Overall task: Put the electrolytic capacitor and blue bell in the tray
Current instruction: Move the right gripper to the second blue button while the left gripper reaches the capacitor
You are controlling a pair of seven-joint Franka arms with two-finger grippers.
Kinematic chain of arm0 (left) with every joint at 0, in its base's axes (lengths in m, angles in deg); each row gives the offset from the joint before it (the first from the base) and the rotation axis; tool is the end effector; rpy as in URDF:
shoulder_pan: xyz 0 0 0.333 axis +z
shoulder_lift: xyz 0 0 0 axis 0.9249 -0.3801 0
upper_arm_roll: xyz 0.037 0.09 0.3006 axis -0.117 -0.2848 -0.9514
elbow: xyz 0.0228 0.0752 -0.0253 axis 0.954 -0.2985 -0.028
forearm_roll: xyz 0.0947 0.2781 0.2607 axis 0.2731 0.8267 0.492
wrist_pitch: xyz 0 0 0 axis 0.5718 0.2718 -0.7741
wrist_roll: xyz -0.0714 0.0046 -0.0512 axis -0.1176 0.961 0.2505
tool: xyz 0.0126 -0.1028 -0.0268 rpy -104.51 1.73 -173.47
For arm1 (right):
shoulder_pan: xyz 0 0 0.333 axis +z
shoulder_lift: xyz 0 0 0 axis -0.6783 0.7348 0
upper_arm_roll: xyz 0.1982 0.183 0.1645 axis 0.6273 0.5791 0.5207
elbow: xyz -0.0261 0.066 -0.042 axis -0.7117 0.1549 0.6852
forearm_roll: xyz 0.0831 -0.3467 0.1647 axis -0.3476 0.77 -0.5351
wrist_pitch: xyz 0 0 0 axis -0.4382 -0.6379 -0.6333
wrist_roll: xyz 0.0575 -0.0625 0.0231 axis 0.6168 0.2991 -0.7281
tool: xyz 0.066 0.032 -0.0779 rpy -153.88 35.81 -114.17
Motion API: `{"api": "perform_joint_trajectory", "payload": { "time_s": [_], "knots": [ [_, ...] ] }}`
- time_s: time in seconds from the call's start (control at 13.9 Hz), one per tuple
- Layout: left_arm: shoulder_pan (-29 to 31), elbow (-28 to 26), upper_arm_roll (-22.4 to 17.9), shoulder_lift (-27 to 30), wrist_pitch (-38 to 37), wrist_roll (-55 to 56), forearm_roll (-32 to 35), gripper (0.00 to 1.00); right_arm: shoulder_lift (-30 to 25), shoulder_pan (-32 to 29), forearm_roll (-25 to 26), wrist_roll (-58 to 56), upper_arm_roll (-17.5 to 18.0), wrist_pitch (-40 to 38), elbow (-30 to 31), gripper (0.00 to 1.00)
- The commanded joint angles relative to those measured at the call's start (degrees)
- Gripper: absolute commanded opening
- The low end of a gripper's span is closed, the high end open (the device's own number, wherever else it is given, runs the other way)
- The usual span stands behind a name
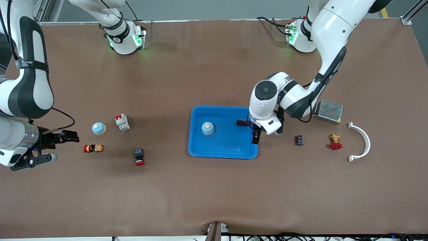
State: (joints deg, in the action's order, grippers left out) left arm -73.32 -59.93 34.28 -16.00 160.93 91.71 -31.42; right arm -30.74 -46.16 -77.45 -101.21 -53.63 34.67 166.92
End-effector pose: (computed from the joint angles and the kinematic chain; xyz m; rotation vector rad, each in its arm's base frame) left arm 0.5614 -0.3439 0.2572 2.4392 1.9247 0.1733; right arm 0.6845 -0.0434 0.4186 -3.0780 -0.4424 0.1845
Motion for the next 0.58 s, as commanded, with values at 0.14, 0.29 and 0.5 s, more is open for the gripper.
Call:
{"api": "perform_joint_trajectory", "payload": {
  "time_s": [0.14,0.29,0.5],
  "knots": [
    [4.52,0.36,0.91,0.71,-1.32,-20.62,-1.19,1.0,-0.89,-2.27,1.7,-2.66,1.22,8.12,9.18,1.0],
    [6.09,0.19,0.83,1.23,-1.41,-27.23,-1.02,1.0,-1.25,-4.28,1.61,-5.39,1.31,12.09,13.24,1.0],
    [9.61,-0.07,0.83,1.15,-1.41,-41.62,-1.02,1.0,-1.6,-5.87,1.44,-6.45,1.4,15.34,17.45,1.0]
  ]
}}
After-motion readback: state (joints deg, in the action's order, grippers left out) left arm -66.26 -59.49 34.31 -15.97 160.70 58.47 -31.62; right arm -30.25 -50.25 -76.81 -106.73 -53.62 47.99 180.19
